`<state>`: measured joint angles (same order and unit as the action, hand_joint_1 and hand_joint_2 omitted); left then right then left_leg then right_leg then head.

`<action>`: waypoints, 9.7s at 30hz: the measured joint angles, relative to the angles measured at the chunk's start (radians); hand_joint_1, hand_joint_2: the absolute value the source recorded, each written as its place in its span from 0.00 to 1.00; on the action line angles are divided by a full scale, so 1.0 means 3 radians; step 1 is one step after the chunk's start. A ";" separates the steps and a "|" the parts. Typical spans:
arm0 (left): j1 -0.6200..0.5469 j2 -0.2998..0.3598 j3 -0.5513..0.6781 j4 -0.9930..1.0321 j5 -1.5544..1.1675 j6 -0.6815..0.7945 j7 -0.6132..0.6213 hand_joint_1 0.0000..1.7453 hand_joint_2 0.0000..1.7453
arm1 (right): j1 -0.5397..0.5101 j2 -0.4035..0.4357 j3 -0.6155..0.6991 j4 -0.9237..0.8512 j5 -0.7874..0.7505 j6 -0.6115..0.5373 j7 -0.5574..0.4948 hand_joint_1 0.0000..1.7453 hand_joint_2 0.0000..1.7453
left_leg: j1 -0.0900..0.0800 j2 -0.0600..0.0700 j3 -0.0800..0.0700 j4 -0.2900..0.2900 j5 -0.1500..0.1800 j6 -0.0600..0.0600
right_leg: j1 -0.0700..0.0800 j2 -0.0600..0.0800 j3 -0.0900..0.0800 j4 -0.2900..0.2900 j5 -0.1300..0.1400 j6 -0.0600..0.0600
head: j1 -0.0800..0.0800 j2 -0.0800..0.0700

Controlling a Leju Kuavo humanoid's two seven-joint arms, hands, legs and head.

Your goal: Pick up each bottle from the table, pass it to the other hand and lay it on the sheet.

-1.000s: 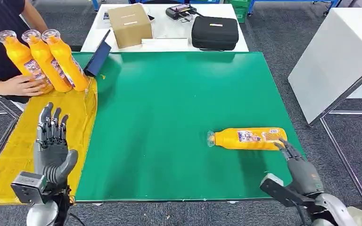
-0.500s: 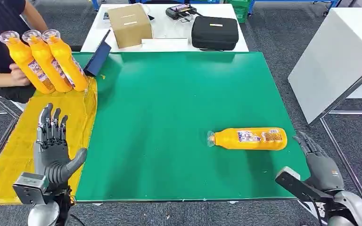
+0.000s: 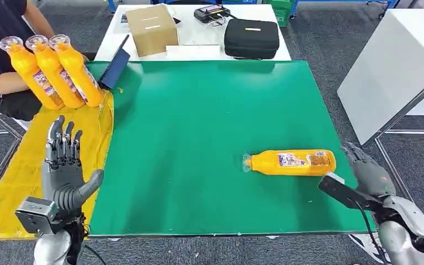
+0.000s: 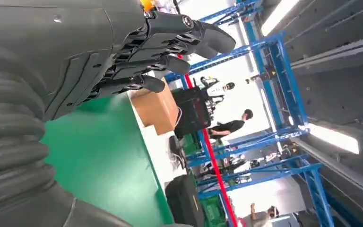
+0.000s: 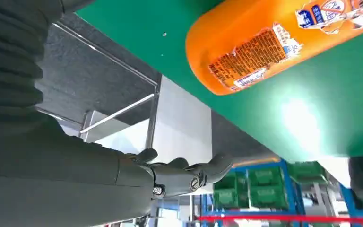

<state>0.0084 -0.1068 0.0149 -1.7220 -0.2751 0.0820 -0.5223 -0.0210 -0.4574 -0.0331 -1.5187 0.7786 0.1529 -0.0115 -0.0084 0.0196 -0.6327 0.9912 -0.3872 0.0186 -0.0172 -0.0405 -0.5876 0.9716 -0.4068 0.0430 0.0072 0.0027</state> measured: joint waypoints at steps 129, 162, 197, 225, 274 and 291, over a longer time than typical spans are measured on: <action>0.0181 0.0010 -0.0654 0.0430 0.0188 -0.0792 -0.0131 0.01 1.00 | -0.1145 0.2045 0.2877 0.1034 -0.1042 -0.0471 -0.0487 1.00 1.00 | 0.0014 -0.0017 -0.0019 0.0000 0.0023 -0.0011 | 0.0013 -0.0034 -0.0022 0.0003 0.0006 -0.0014 | -0.0004 0.0000; 0.0318 0.0008 -0.0404 0.0477 0.0349 -0.0721 -0.0125 1.00 1.00 | -0.1174 0.2036 0.3179 0.1301 -0.0941 -0.0482 -0.0542 1.00 1.00 | 0.0014 -0.0001 -0.0022 0.0000 0.0019 -0.0014 | 0.0013 -0.0017 -0.0066 0.0002 0.0004 -0.0017 | -0.0002 0.0000; 0.0181 -0.0057 -0.0299 0.0463 0.0083 -0.0435 -0.0170 1.00 1.00 | -0.0855 0.1683 0.3086 0.1028 -0.0466 -0.0721 -0.0444 0.00 0.00 | 0.0014 -0.0005 -0.0023 0.0001 0.0020 -0.0014 | 0.0013 -0.0018 -0.0030 0.0002 0.0007 -0.0016 | -0.0001 0.0000; -0.0238 0.1323 0.0261 0.1777 -0.4319 0.2047 0.1983 1.00 1.00 | -0.0610 0.0080 0.1812 -0.0506 -0.1189 -0.0349 -0.0802 0.00 0.00 | 0.0015 -0.0016 -0.0023 0.0000 0.0022 -0.0016 | 0.0014 -0.0022 -0.0028 0.0004 0.0006 -0.0017 | -0.0004 0.0000; -0.0904 0.1541 -0.1187 0.2774 -0.4139 0.2088 0.2467 0.00 0.00 | -0.0423 0.0091 0.1657 -0.0401 -0.0857 -0.0373 -0.0832 0.00 0.00 | 0.0008 -0.0034 -0.0004 0.0002 0.0028 -0.0011 | 0.0005 -0.0043 -0.0023 0.0003 0.0004 -0.0013 | -0.0002 0.0000; -0.0654 0.0383 0.0364 0.0443 -0.0760 0.0610 0.0102 0.00 0.00 | 0.0132 0.1099 0.1472 -0.0422 -0.0410 -0.1213 -0.1082 0.00 0.00 | 0.0013 -0.0017 -0.0025 0.0000 0.0023 -0.0013 | 0.0013 -0.0026 -0.0027 0.0005 0.0006 -0.0015 | -0.0001 0.0000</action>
<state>-0.1878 0.0080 0.1240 -1.5893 -0.5031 0.2650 -0.4917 0.0185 -0.1277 0.4085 -1.6453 0.6557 -0.2110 -0.3362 -0.0043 0.0144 -0.6404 0.9913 -0.3802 0.0148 -0.0133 -0.0481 -0.5958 0.9731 -0.4050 0.0386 0.0069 0.0027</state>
